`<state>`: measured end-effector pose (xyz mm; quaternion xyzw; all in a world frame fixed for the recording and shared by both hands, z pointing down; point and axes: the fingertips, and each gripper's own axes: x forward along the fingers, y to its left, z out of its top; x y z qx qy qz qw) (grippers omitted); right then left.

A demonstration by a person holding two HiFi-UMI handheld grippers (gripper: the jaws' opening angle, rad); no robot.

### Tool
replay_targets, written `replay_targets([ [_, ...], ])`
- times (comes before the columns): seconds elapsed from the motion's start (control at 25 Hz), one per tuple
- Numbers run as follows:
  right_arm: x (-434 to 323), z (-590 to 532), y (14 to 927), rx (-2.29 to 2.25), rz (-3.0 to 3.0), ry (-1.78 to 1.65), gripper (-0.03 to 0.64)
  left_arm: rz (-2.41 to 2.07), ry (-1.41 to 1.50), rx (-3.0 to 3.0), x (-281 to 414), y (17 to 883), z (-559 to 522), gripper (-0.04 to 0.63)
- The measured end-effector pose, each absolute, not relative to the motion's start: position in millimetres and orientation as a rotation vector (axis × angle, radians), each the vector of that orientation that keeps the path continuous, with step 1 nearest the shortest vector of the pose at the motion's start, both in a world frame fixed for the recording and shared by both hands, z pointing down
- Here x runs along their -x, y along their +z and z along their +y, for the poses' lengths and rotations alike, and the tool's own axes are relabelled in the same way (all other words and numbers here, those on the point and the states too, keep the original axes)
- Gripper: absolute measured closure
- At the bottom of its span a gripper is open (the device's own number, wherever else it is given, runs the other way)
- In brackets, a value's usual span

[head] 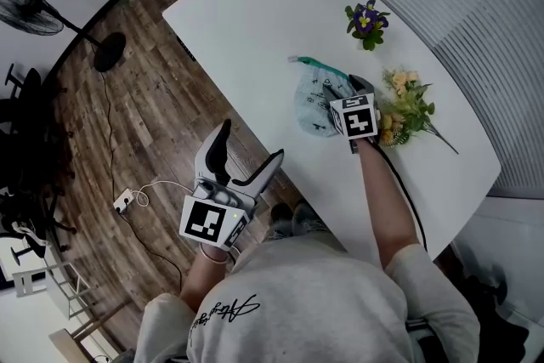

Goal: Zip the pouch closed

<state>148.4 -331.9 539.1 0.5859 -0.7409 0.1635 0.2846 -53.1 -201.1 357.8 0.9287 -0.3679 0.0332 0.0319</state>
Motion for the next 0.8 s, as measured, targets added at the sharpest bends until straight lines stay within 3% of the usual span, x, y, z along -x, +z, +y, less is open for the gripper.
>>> replay_targets([
  [0.48,-147.7,-328.8,535.5,-1.514,-1.952,0.378,0.456,-1.076,0.176,-2.924,20.0,353.9,-198.8,0.175],
  [0.64,-149.2,-328.5,536.2,-1.519,-1.917,0.361,0.538,-0.984,0.171,-2.948,13.1,355.5,-203.4,0.175],
  [0.8,-153.9,-330.2,535.5,-1.543,-1.883,0.345,0.572,-0.879,0.134,-2.975,9.0,352.4,-222.2,0.175],
])
